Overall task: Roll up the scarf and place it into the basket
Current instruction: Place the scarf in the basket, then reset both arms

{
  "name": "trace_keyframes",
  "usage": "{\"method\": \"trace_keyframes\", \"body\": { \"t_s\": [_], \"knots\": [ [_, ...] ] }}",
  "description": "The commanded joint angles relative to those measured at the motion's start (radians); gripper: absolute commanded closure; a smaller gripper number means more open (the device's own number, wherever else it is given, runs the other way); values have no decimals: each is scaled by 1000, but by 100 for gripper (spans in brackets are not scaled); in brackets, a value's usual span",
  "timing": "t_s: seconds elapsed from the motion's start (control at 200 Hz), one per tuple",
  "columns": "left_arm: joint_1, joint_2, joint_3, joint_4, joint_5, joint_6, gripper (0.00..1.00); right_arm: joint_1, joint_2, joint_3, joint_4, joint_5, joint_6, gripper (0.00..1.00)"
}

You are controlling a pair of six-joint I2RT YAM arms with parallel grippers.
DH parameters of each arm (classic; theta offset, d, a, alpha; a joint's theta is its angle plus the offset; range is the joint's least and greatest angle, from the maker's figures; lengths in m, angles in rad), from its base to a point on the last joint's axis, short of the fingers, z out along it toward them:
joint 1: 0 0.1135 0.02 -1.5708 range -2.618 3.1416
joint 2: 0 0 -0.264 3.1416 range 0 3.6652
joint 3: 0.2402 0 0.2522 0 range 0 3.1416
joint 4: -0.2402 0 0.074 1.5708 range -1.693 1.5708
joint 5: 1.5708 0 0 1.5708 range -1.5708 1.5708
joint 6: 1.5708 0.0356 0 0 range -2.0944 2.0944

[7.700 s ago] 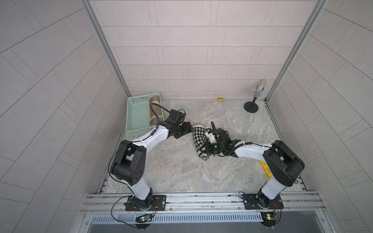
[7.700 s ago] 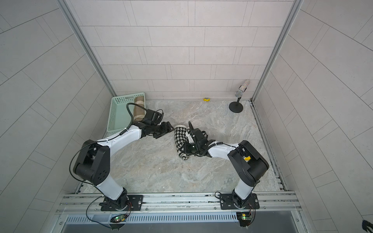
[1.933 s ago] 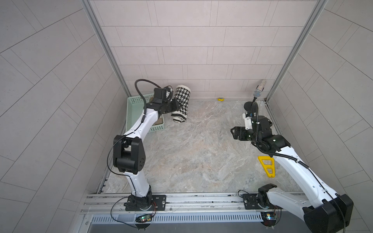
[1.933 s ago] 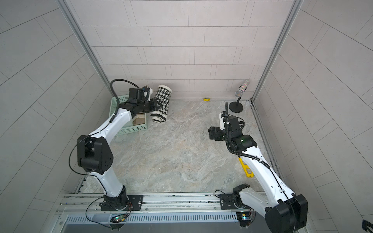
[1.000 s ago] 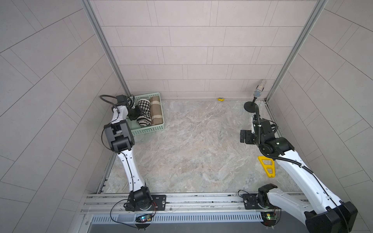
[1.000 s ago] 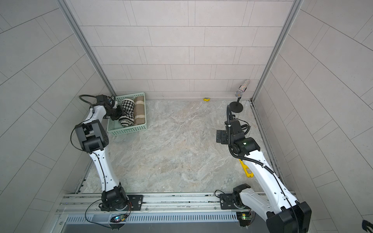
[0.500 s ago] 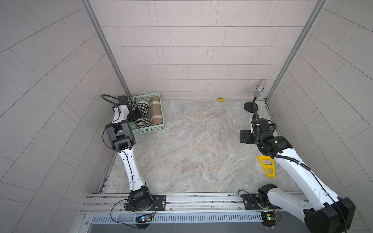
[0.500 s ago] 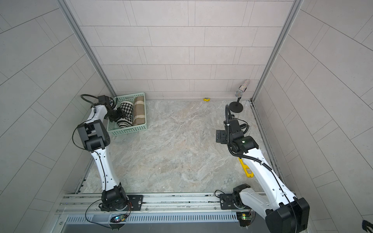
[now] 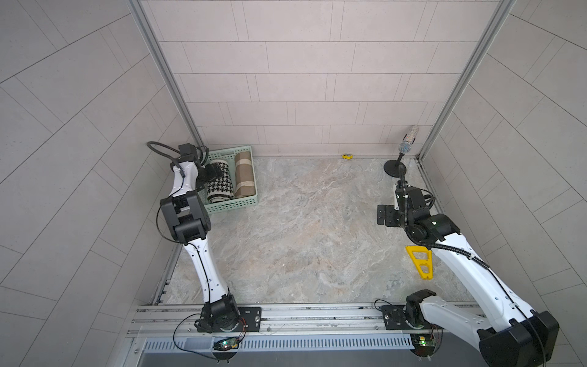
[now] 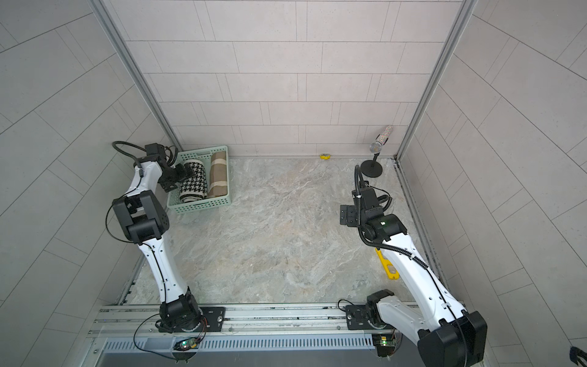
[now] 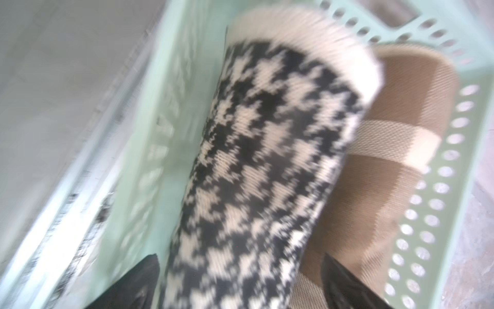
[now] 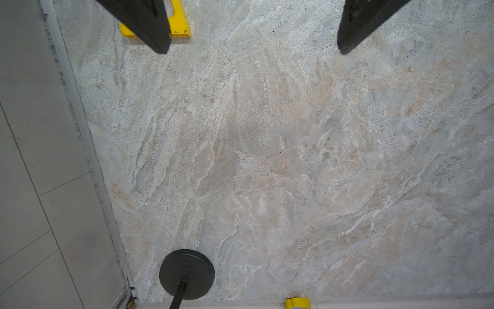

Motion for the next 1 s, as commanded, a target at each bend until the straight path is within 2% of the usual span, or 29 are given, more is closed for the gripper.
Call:
{"method": "trace_keyframes", "body": {
  "t_s": [0.0,0.21,0.34,0.465,0.585,0.721,0.776,0.876,0.996],
  "knots": [
    [8,-87,-15,2,-50,-16,0,-3,-12,18,-5,27,-1,0],
    [7,-180,-50,-5,-61,-27,0,-2,-18,18,3,26,-4,0],
    [2,-319,-179,49,-32,-55,0,-3,-30,18,-5,67,-18,0],
    [-38,-539,-424,183,-30,-78,0,-16,-50,1,-1,132,-19,0],
    [-133,-803,-734,381,-134,-48,0,-61,-52,-32,1,173,-24,0],
    [-262,-1093,-1167,801,-353,27,0,-161,-56,-96,43,181,-5,0],
    [-289,-1186,-1337,1015,-394,51,0,-201,-65,-126,83,157,7,0],
    [-291,-1269,-1546,1259,-364,88,0,-226,-86,-204,211,140,-5,0],
    [-294,-1224,-1670,1437,-330,143,0,-227,-101,-301,385,159,-44,0]
  ]
}}
